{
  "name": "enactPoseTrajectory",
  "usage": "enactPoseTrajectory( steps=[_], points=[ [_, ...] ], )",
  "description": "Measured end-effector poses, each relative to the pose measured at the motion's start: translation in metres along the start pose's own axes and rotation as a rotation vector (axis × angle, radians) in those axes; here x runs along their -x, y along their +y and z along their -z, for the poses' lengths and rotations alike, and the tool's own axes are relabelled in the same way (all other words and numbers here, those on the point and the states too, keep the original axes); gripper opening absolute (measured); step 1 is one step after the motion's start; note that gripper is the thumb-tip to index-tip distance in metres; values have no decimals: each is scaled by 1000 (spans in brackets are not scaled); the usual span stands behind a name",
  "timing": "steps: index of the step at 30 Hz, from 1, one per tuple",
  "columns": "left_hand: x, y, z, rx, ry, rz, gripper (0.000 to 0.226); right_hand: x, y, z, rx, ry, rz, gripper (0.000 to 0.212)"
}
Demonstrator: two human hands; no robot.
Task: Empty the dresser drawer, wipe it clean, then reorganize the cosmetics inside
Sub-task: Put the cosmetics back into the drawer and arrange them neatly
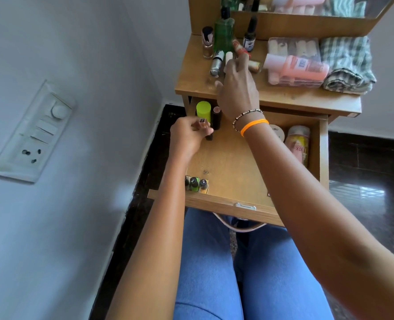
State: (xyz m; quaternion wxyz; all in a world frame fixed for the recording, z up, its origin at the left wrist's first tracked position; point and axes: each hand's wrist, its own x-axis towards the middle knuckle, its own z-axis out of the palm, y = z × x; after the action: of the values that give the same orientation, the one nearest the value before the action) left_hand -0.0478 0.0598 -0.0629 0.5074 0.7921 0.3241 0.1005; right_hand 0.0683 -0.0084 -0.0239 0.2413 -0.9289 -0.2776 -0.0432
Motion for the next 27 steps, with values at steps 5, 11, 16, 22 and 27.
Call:
enactPoseTrajectory(
  steps=[5,11,16,22,27],
  points=[
    [5,3,3,-7,6,-16,16,-8,-7,2,44,25,-55,37],
    [4,-1,6,-6,23,-30,16,-16,-11,7,79,-6,-179,38],
    [0,-5,7,-91,11,-56,14,18,-7,16,-45,82,-228,36],
    [-3,-8,3,-306,58,-101,6,78,7,7,-378,37,-208,25],
    [-9,-11,-3,-520,102,-185,19,77,32,-20,-337,-220,-262,23]
  ],
)
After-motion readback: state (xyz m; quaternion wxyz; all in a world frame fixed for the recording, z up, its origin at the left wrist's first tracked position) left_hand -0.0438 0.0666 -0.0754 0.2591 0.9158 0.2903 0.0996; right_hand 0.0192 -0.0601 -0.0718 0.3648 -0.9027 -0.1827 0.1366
